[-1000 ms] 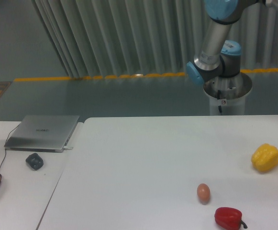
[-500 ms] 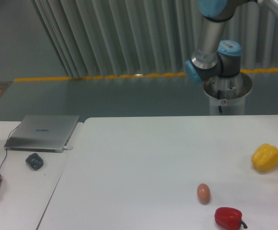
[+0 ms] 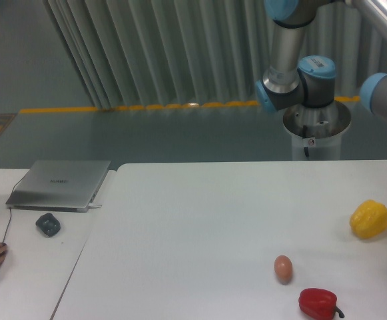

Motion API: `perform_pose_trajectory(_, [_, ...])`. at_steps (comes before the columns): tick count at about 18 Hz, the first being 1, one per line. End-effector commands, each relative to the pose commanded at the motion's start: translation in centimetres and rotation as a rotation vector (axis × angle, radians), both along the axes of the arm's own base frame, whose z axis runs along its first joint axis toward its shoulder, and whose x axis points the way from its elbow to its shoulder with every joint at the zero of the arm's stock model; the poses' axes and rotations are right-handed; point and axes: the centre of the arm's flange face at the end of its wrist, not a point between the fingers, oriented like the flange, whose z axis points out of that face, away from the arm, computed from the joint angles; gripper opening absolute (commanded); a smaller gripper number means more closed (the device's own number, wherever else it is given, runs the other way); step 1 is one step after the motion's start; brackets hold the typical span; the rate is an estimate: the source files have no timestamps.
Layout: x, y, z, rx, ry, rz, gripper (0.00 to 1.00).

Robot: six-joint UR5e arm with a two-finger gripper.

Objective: Place the green peppers in a basket

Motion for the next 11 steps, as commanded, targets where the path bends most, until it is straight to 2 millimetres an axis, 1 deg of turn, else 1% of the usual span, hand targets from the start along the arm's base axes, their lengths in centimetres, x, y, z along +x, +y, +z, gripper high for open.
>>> perform_pose_trajectory(2, [1.2,0.1,0.5,0.049,-0.068,-0.007,1.0])
perform_pose_trajectory(3, [1.6,0.1,0.3,0.06,-0.098,-0.006,1.0])
perform_pose_trajectory(6, [2.9,-0.2,0.3,0.034,-0.141,-0.013,1.0])
perform_pose_trajectory(7, [3.3,0.0,0.2,0.032,-0.153,-0.023,1.0])
perform_pose_trajectory(9, [4.6,0.1,0.9,0.029,-0.177,-0.035,1.0])
perform_pose_trajectory(11, [5.2,0.1,0.7,0.012,-0.204,-0.035,1.0])
